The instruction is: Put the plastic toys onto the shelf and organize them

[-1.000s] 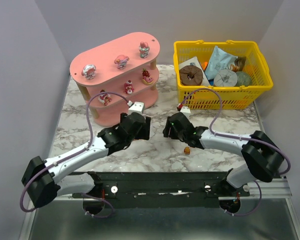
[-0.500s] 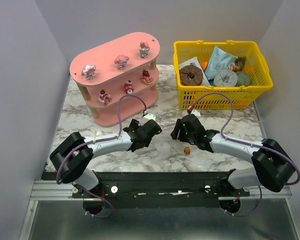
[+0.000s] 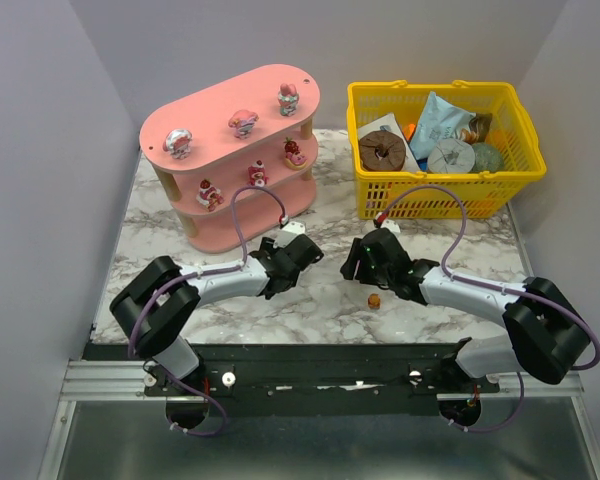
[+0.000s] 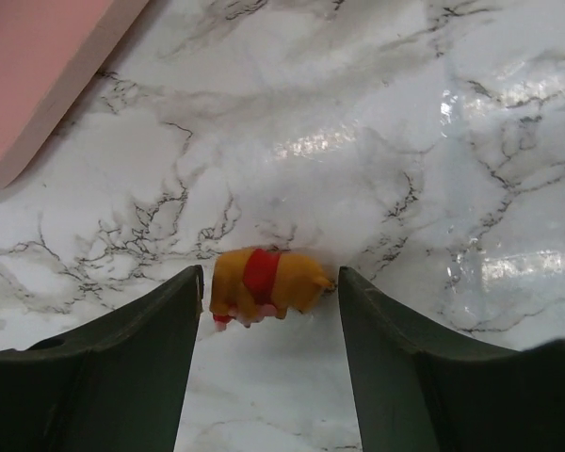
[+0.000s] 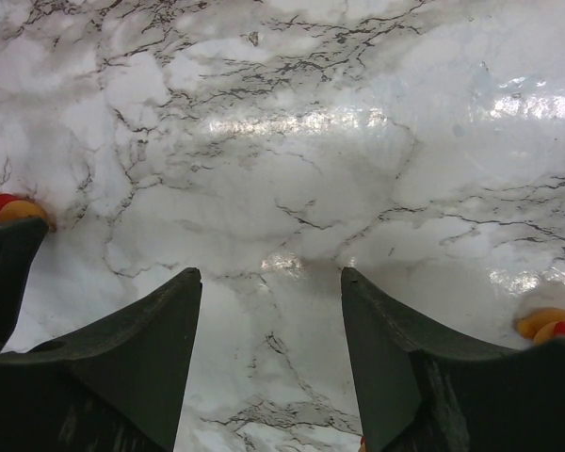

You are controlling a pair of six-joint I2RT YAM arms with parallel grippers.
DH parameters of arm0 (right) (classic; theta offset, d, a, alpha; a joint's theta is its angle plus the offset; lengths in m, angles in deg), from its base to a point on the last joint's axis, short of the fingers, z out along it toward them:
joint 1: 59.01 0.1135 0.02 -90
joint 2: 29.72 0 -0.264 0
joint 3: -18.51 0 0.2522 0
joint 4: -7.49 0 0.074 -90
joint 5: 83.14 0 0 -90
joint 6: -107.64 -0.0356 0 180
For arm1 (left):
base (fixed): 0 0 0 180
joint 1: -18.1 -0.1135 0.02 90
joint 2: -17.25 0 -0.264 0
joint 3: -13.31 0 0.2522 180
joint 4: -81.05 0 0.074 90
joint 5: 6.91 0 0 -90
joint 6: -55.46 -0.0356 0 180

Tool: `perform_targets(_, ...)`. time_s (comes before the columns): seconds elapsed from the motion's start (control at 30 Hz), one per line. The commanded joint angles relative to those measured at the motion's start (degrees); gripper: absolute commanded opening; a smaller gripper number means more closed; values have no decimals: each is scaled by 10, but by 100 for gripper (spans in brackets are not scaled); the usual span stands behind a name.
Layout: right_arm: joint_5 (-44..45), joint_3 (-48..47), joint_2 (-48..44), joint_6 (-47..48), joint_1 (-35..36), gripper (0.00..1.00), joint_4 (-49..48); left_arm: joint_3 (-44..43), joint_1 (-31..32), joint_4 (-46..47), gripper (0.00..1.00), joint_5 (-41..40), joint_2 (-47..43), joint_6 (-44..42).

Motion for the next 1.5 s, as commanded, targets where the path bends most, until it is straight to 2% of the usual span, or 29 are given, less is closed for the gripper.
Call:
perform_targets(0.0,-7,12,6,6,-4,69,-1,28,-20,48,68,-3,-8,60)
perform_targets(0.2,-9,16,8,7,-4,69,-4,59,-38,83,64,26,-12,88)
perform_targets(0.47,-41,21,6,27,-4,69,-24,76,-43,99,42,56,-19,118)
perform_targets(0.63,-134,62,-34,56,-4,69,-126,107,-47,121,31,82,-67,184)
perform_targets(0.8,-215,124,-68,49,-3,69,-253,163,-47,207,30,115,-153,284)
perform_targets(0.9,-242,144,-84,55,4,70,-316,162,-47,213,30,111,-195,313)
perform_targets(1.17,-186,102,-129,116,68,70,-333,132,-47,185,29,94,-278,413)
perform_targets(1.47,-123,29,-56,173,117,68,-413,163,-47,242,28,95,-369,480)
